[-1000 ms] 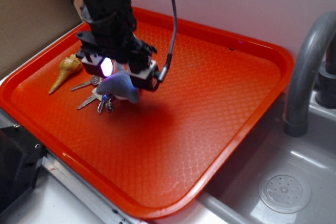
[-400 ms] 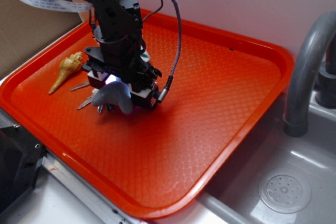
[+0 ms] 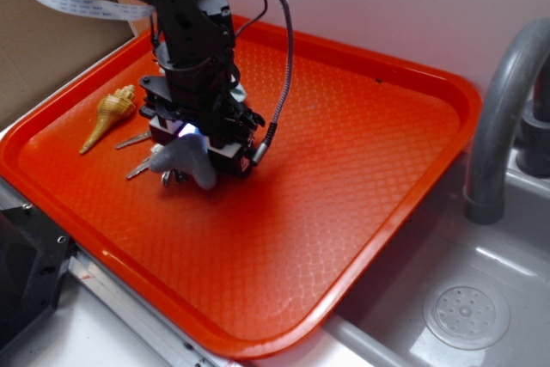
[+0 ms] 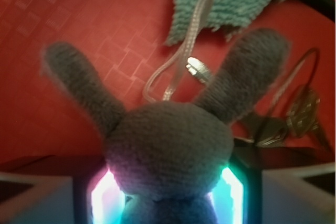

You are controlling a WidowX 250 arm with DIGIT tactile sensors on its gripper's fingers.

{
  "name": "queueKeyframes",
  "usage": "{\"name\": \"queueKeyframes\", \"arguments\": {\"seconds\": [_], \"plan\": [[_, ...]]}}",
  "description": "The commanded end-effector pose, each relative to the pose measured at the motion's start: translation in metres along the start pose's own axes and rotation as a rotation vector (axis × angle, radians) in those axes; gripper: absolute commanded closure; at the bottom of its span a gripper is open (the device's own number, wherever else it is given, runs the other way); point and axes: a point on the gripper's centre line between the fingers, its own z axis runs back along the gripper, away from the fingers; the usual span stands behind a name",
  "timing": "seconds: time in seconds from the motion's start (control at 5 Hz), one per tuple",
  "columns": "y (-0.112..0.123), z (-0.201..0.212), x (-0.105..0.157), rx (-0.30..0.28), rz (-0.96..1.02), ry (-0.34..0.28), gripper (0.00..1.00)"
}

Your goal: Grab the gray animal.

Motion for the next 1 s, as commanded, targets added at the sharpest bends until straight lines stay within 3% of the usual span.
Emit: {"name": "queueKeyframes", "arguments": {"seconds": [0.0, 0.2, 0.4, 0.6, 0.8], "plan": [[0.006, 0.086, 0.019, -0.148, -0.087, -0.173, 1.00], [-0.004, 0.114, 0.012, -0.240, -0.216, -0.155, 1.00], [-0.018, 0.143, 0.001, -0.285, -0.325, -0.201, 1.00], [-0.027, 0.150, -0.002, -0.399, -0.464, -0.185, 1.00], [-0.033, 0.144, -0.001, -0.372, -0.543, -0.171, 1.00]]}}
